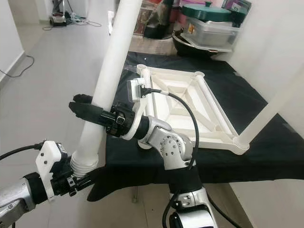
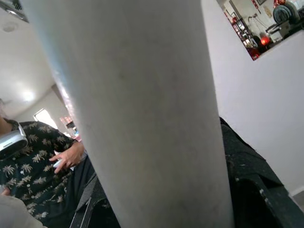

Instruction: Building children table

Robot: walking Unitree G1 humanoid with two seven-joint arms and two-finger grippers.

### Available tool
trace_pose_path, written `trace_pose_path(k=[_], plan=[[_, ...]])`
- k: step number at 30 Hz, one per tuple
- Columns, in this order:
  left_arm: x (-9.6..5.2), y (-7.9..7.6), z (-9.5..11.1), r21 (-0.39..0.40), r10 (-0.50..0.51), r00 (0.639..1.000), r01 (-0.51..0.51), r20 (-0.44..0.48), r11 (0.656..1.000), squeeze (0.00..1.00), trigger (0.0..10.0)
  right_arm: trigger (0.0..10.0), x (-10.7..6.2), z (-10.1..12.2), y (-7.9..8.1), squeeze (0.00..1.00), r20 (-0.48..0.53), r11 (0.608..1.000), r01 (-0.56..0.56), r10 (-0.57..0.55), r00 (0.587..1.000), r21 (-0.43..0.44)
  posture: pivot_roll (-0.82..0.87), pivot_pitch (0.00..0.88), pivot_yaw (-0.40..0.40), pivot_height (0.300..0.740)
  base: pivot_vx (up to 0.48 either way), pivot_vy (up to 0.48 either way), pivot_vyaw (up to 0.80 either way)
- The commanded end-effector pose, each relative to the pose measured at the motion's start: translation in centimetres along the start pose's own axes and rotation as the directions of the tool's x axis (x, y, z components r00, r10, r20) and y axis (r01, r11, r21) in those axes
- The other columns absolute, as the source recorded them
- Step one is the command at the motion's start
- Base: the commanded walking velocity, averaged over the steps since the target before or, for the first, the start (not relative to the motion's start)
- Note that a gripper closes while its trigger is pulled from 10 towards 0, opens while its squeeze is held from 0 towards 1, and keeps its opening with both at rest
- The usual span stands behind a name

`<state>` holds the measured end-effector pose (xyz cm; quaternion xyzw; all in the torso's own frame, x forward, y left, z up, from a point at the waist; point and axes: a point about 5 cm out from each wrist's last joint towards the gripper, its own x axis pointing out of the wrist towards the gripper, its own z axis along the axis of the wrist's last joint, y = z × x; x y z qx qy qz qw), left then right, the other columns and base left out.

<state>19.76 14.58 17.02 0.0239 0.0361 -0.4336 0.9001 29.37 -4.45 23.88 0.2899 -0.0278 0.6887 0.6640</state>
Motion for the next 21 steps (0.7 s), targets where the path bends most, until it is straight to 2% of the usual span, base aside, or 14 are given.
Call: trace_pose_path(k=[1,2,3,4,5,9,10,13,15,17,18,19,20,21], plan=[[-0.1,-0.8,0.7,0.057,-0.056,0.998,0.056,0.002,0.997,0.00,10.0,0.0,-0.6,0.2,-0.4,0.00,0.008,0.999,0.036,-0.036,0.999,0.010,0.17,0.000,-0.148,0.740,0.000,0.000,0.00],[-0.1,-0.8,0.7,0.057,-0.056,0.998,0.056,0.002,0.997,0.00,10.0,0.0,-0.6,0.2,-0.4,0.00,0.008,0.999,0.036,-0.036,0.999,0.010,0.17,0.000,-0.148,0.740,0.000,0.000,0.00],[-0.2,-0.8,0.6,0.058,-0.057,0.998,0.057,-0.003,0.997,0.42,10.0,0.0,-0.6,0.3,-0.4,0.00,0.008,0.999,0.034,-0.034,0.999,0.011,0.17,0.000,-0.148,0.740,0.000,0.000,0.00],[-0.2,-0.8,0.6,0.058,-0.057,0.998,0.057,-0.003,0.997,0.42,10.0,0.0,-0.6,0.3,-0.4,0.00,0.008,0.999,0.034,-0.034,0.999,0.011,0.17,0.000,-0.148,0.740,0.000,0.000,0.00],[-0.4,-0.6,0.6,0.059,-0.041,0.999,0.041,-0.007,0.997,1.00,10.0,0.0,-0.8,0.2,-0.4,0.00,0.005,0.999,0.028,-0.028,1.000,0.014,0.17,0.000,-0.147,0.740,0.000,0.000,0.00],[-0.9,0.2,0.4,0.073,0.008,1.000,-0.007,-0.015,0.997,1.00,10.0,0.0,-1.0,0.0,-0.4,0.00,0.002,1.000,0.023,-0.023,1.000,0.015,0.17,0.000,-0.147,0.740,0.000,0.000,0.00],[-1.2,0.7,0.4,0.080,0.050,0.999,-0.048,-0.016,0.996,1.00,10.0,0.0,-1.1,0.0,-0.6,0.00,0.009,0.999,0.040,-0.040,0.999,0.008,0.17,0.000,-0.146,0.740,0.000,0.000,0.00],[-1.2,0.7,0.4,0.080,0.050,0.999,-0.048,-0.016,0.996,1.00,10.0,0.0,-1.1,0.0,-0.6,0.00,0.009,0.999,0.040,-0.040,0.999,0.008,0.17,0.000,-0.146,0.740,0.000,0.000,0.00],[-1.6,1.1,0.4,0.080,0.081,0.997,-0.079,-0.015,0.994,1.00,10.0,0.0,-1.2,0.1,-0.9,0.00,0.018,0.998,0.061,-0.061,0.998,-0.003,0.17,0.000,-0.146,0.740,0.000,0.000,0.00],[-2.4,1.9,0.6,0.084,0.173,0.985,-0.172,-0.005,0.982,1.00,10.0,0.0,-1.9,1.0,-2.0,0.00,0.048,0.987,0.155,-0.152,0.987,-0.052,0.18,0.000,-0.148,0.740,0.000,0.000,0.00],[-2.9,2.2,0.8,0.095,0.219,0.976,-0.218,-0.001,0.971,0.00,10.0,0.0,-2.5,1.9,-3.1,0.00,0.072,0.966,0.243,-0.237,0.969,-0.093,0.18,0.000,-0.150,0.740,0.000,0.000,0.00],[-3.2,2.4,0.9,0.104,0.248,0.969,-0.247,0.001,0.963,0.00,10.0,0.0,-3.0,2.4,-3.7,0.00,0.090,0.946,0.301,-0.292,0.952,-0.119,0.18,0.000,-0.150,0.740,0.000,0.000,0.00],[-3.2,2.4,0.9,0.104,0.248,0.969,-0.247,0.001,0.963,0.00,10.0,0.0,-3.0,2.4,-3.7,0.00,0.090,0.946,0.301,-0.292,0.952,-0.119,0.18,0.000,-0.150,0.740,0.000,0.000,0.00],[-3.5,2.7,0.9,0.118,0.292,0.956,-0.292,0.011,0.949,0.00,10.0,0.0,-3.7,3.2,-4.5,0.00,0.110,0.910,0.378,-0.363,0.925,-0.171,0.18,0.000,-0.152,0.740,0.000,0.000,0.00]])
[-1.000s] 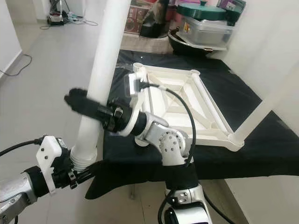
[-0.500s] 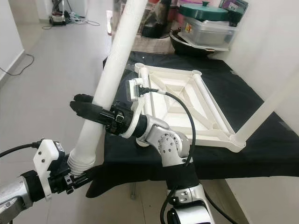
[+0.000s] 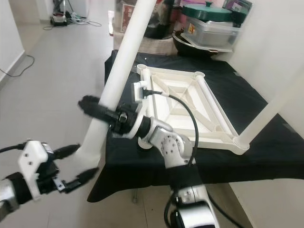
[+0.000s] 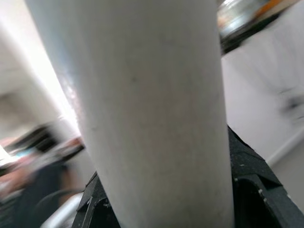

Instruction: Building children table

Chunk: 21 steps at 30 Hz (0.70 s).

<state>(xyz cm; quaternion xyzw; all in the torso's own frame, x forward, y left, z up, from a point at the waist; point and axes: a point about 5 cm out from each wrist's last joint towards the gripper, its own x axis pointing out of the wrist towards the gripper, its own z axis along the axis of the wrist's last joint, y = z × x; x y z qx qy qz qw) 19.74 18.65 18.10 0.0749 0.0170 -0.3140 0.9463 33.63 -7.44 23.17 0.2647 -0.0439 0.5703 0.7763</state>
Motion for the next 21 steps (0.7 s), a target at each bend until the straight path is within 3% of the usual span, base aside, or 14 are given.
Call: trace_pose_path(k=[1,6,9,11,12,13,14,16,17,20,21], plan=[[-0.3,0.4,0.2,0.012,0.074,0.997,-0.074,0.018,0.997,0.00,10.0,0.0,-1.2,1.6,-1.9,0.00,0.046,0.982,0.150,-0.145,0.988,-0.114,0.18,0.000,-0.154,0.740,0.000,0.000,0.00],[-0.4,0.5,0.1,0.005,0.099,0.995,-0.099,0.026,0.995,0.00,10.0,0.0,-1.7,2.2,-2.6,0.00,0.056,0.963,0.210,-0.203,0.978,-0.167,0.18,0.000,-0.156,0.740,0.000,0.000,0.00],[-0.6,0.1,-0.2,-0.015,0.120,0.992,-0.120,0.028,0.993,0.00,10.0,0.0,-2.7,3.6,-3.5,0.00,0.050,0.912,0.280,-0.279,0.959,-0.299,0.17,0.000,-0.156,0.740,0.000,0.000,0.00],[-0.6,0.1,-0.2,-0.015,0.120,0.992,-0.120,0.028,0.993,0.00,10.0,0.0,-2.7,3.6,-3.5,0.00,0.050,0.912,0.280,-0.279,0.959,-0.299,0.17,0.000,-0.156,0.740,0.000,0.000,0.00],[-0.6,-0.1,-0.3,-0.020,0.128,0.991,-0.128,0.028,0.992,0.00,10.0,0.0,-3.1,4.0,-3.6,0.00,0.033,0.888,0.286,-0.294,0.955,-0.359,0.17,0.000,-0.160,0.740,0.000,0.000,0.00],[-0.6,-0.1,-0.3,-0.020,0.128,0.991,-0.128,0.028,0.992,0.00,10.0,0.0,-3.1,4.0,-3.6,0.00,0.033,0.888,0.286,-0.294,0.955,-0.359,0.17,0.000,-0.160,0.740,0.000,0.000,0.00],[-0.6,0.0,-0.5,-0.019,0.153,0.988,-0.153,0.031,0.988,0.00,10.0,0.0,-3.4,3.8,-3.5,0.00,0.001,0.842,0.278,-0.313,0.950,-0.462,0.16,0.000,-0.163,0.740,0.000,0.000,0.00],[-0.6,0.0,-0.5,-0.019,0.153,0.988,-0.153,0.031,0.988,0.00,10.0,0.0,-3.4,3.8,-3.5,0.00,0.001,0.842,0.278,-0.313,0.950,-0.462,0.16,0.000,-0.163,0.740,0.000,0.000,0.00],[-0.5,0.2,-0.5,-0.022,0.191,0.981,-0.190,0.042,0.982,0.00,10.0,0.0,-3.6,3.2,-3.3,0.00,-0.033,0.793,0.252,-0.324,0.945,-0.554,0.16,0.000,-0.164,0.740,0.000,0.000,0.00],[-0.5,0.2,-0.5,-0.022,0.191,0.981,-0.190,0.042,0.982,0.00,10.0,0.0,-3.6,3.2,-3.3,0.00,-0.033,0.793,0.252,-0.324,0.945,-0.554,0.16,0.000,-0.164,0.740,0.000,0.000,0.00],[-0.4,0.5,-0.5,-0.023,0.236,0.970,-0.235,0.055,0.972,0.00,10.0,0.0,-3.9,2.3,-3.2,0.00,-0.053,0.752,0.234,-0.337,0.940,-0.616,0.16,0.000,-0.165,0.740,0.000,0.000,0.00]])
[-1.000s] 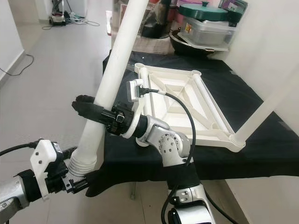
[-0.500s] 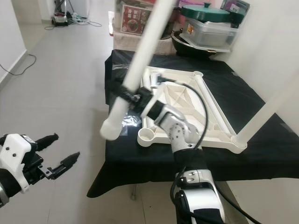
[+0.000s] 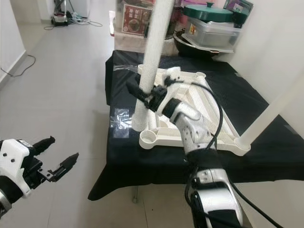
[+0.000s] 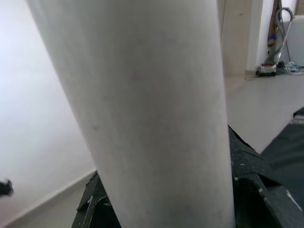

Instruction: Building children table

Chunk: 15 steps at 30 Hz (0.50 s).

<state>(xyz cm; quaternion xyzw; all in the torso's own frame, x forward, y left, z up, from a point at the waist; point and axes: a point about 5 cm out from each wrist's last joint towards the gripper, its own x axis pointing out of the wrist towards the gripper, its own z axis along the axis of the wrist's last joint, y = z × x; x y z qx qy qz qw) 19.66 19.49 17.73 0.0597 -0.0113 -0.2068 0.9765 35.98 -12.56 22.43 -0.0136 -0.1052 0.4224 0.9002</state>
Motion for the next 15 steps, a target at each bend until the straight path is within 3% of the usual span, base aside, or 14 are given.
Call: trace_pose_path(k=[1,2,4,5,6,15], plan=[[0.2,-0.1,0.0,0.002,0.012,1.000,-0.012,0.009,1.000,0.00,10.0,0.0,-0.1,0.2,0.2,0.00,0.003,0.998,-0.003,0.003,1.000,-0.056,0.16,0.000,-0.165,0.740,0.000,0.000,0.00],[0.2,-0.1,0.0,0.002,0.012,1.000,-0.012,0.009,1.000,0.00,10.0,0.0,-0.1,0.2,0.2,0.00,0.003,0.998,-0.003,0.003,1.000,-0.056,0.16,0.000,-0.165,0.740,0.000,0.000,0.00],[0.5,0.2,0.0,0.008,0.077,0.997,-0.077,0.029,0.997,0.00,10.0,0.0,-0.7,-1.6,0.9,0.00,-0.033,0.983,0.011,-0.017,0.999,-0.182,0.16,0.000,-0.166,0.740,0.000,0.000,0.00],[0.5,0.2,0.0,0.008,0.077,0.997,-0.077,0.029,0.997,0.00,10.0,0.0,-0.7,-1.6,0.9,0.00,-0.033,0.983,0.011,-0.017,0.999,-0.182,0.16,0.000,-0.166,0.740,0.000,0.000,0.00],[0.6,0.2,-0.1,0.014,0.097,0.995,-0.098,0.030,0.995,0.00,10.0,0.0,-1.0,-2.7,1.1,0.00,-0.048,0.965,0.029,-0.043,0.998,-0.261,0.16,0.000,-0.166,0.740,0.000,0.000,0.00],[0.4,0.1,-0.2,0.009,0.121,0.992,-0.122,0.035,0.993,0.00,10.0,0.0,-1.7,-3.9,1.0,0.00,-0.080,0.932,0.017,-0.049,0.996,-0.362,0.16,0.000,-0.167,0.740,0.000,0.000,0.00]])
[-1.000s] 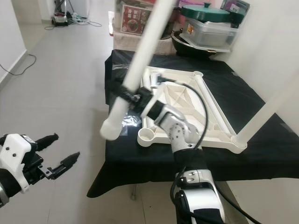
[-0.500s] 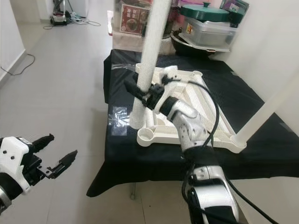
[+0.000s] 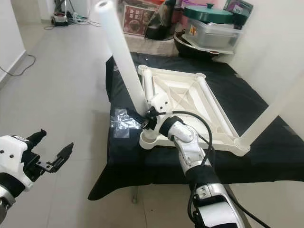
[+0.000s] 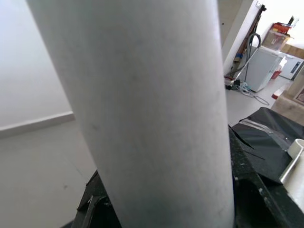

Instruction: Building children table

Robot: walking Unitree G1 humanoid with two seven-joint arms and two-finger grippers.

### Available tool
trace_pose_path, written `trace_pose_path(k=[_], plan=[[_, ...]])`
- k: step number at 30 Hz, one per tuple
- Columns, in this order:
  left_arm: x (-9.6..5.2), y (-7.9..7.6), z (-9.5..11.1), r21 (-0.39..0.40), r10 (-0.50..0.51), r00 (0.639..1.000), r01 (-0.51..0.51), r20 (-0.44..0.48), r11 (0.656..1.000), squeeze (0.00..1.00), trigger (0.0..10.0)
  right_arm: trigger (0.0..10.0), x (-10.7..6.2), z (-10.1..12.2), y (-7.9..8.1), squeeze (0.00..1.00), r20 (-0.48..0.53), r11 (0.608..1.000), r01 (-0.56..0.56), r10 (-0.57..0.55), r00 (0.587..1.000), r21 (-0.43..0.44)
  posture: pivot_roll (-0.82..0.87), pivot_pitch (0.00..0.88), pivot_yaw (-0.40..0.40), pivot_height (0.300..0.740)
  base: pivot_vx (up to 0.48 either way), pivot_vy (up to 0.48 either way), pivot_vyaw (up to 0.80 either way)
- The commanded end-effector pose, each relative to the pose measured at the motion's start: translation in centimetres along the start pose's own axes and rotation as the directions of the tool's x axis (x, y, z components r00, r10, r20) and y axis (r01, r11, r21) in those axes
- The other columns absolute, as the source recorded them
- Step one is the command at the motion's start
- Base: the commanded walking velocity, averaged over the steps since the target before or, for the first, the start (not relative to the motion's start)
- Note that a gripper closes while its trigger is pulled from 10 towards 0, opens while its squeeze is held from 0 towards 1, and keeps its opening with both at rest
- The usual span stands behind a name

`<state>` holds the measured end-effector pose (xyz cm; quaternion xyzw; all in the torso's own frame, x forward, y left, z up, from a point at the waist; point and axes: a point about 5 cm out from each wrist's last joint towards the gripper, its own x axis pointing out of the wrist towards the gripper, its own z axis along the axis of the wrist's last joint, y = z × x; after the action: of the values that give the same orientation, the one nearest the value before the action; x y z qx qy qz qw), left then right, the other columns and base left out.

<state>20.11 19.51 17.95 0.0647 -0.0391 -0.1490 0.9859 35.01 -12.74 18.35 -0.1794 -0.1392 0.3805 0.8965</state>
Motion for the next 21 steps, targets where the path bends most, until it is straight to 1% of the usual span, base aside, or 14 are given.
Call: trace_pose_path(k=[1,4,6,8,9,10,12,14,15,16,17,21], plan=[[0.0,-0.2,-0.4,-0.010,0.007,1.000,-0.007,-0.007,1.000,0.00,10.0,0.0,-0.3,-0.3,0.1,0.00,-0.012,0.999,-0.008,0.008,1.000,-0.038,0.16,0.000,-0.167,0.740,0.000,0.000,0.00],[0.1,-0.3,-0.4,-0.011,0.008,1.000,-0.008,-0.005,1.000,0.00,10.0,0.0,-0.4,-0.4,0.2,0.00,-0.011,0.999,-0.012,0.011,1.000,-0.042,0.16,0.000,-0.166,0.740,0.000,0.000,0.00],[0.2,-0.4,-0.4,-0.012,0.008,1.000,-0.008,-0.001,1.000,0.00,10.0,0.0,-0.4,-0.5,0.5,0.00,0.003,1.000,-0.007,0.007,1.000,-0.015,0.16,0.000,-0.165,0.740,0.000,0.000,0.00],[0.2,-0.4,-0.4,-0.012,0.008,1.000,-0.008,-0.001,1.000,0.00,10.0,0.0,-0.4,-0.5,0.5,0.00,0.003,1.000,-0.007,0.007,1.000,-0.015,0.16,0.000,-0.165,0.740,0.000,0.000,0.00],[0.3,-0.4,-0.4,-0.013,0.014,1.000,-0.014,0.002,1.000,0.00,10.0,0.0,-0.5,-0.6,1.2,0.00,0.030,0.999,-0.011,0.009,1.000,0.049,0.16,0.000,-0.162,0.740,0.000,0.000,0.00],[0.3,-0.4,-0.4,-0.013,0.014,1.000,-0.014,0.002,1.000,0.00,10.0,0.0,-0.5,-0.6,1.2,0.00,0.030,0.999,-0.011,0.009,1.000,0.049,0.16,0.000,-0.162,0.740,0.000,0.000,0.00],[0.3,-0.3,-0.4,-0.015,0.018,1.000,-0.018,0.004,1.000,0.00,10.0,0.0,-0.6,-0.8,1.6,0.00,0.043,0.996,-0.015,0.011,0.999,0.092,0.16,0.000,-0.162,0.740,0.000,0.000,0.00],[0.3,-0.3,-0.4,-0.016,0.019,1.000,-0.019,0.004,1.000,0.00,10.0,0.0,-0.6,-0.9,1.7,0.00,0.043,0.994,-0.015,0.011,0.999,0.106,0.16,0.000,-0.162,0.740,0.000,0.000,0.00],[0.3,-0.3,-0.4,-0.016,0.021,1.000,-0.021,0.004,1.000,0.00,10.0,0.0,-0.6,-1.1,1.9,0.00,0.042,0.990,-0.016,0.010,0.999,0.140,0.17,0.000,-0.164,0.740,0.000,0.000,0.00],[0.3,-0.3,-0.4,-0.016,0.021,1.000,-0.021,0.004,1.000,0.00,10.0,0.0,-0.6,-1.1,1.9,0.00,0.042,0.990,-0.016,0.010,0.999,0.140,0.17,0.000,-0.164,0.740,0.000,0.000,0.00],[0.3,-0.2,-0.4,-0.017,0.023,1.000,-0.023,0.005,1.000,0.00,10.0,0.0,-0.6,-1.2,1.9,0.00,0.043,0.985,-0.009,0.002,0.999,0.173,0.17,0.000,-0.165,0.740,0.000,0.000,0.00],[0.3,-0.2,-0.4,-0.018,0.030,1.000,-0.030,0.006,0.999,0.00,10.0,0.0,-0.7,-1.6,1.9,0.00,0.045,0.980,0.009,-0.019,0.999,0.199,0.17,0.000,-0.166,0.740,0.000,0.000,0.00]])
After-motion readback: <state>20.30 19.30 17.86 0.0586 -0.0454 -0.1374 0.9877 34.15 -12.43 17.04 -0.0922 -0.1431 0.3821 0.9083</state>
